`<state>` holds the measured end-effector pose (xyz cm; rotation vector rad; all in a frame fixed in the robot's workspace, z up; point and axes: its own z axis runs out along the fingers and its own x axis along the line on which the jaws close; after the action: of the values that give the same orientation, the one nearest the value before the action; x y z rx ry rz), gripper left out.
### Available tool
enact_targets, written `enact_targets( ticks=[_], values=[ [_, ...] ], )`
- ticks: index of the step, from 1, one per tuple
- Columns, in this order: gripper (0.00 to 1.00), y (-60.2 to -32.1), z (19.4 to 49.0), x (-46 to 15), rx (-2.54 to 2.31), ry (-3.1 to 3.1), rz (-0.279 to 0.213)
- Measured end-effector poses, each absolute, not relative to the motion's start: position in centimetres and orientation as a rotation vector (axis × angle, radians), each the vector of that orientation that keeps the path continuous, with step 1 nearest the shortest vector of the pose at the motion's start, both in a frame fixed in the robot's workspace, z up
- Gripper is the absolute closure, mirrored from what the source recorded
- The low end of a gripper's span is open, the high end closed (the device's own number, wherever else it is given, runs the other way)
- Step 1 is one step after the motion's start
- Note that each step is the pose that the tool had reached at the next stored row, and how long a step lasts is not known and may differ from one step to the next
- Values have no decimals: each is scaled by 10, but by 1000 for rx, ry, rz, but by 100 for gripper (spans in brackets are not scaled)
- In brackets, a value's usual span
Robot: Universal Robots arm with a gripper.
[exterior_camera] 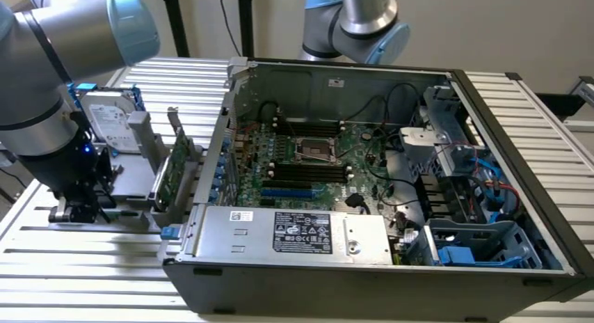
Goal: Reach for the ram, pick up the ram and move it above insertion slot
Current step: 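Pick up the ram and move it above insertion slot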
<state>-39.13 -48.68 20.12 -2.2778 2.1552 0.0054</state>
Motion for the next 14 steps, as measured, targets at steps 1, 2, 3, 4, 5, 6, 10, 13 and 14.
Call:
enact_targets(
  ticks=[1,2,3,4,5,6,10,13,14],
  values=[
    [64,-486,201,-391,-2278,2155,5],
    [64,-486,200,-392,-2278,2155,5],
    [64,-486,200,-392,-2278,2155,5],
    [64,-485,199,-392,-2278,2155,5],
    [64,-485,199,-392,-2278,2155,5],
    [64,-485,198,-392,-2278,2155,5],
    [65,-485,198,-392,-2278,2156,6],
    [78,-485,197,-392,-2279,2156,7],
    [78,-485,197,-392,-2279,2156,7]
  ],
)
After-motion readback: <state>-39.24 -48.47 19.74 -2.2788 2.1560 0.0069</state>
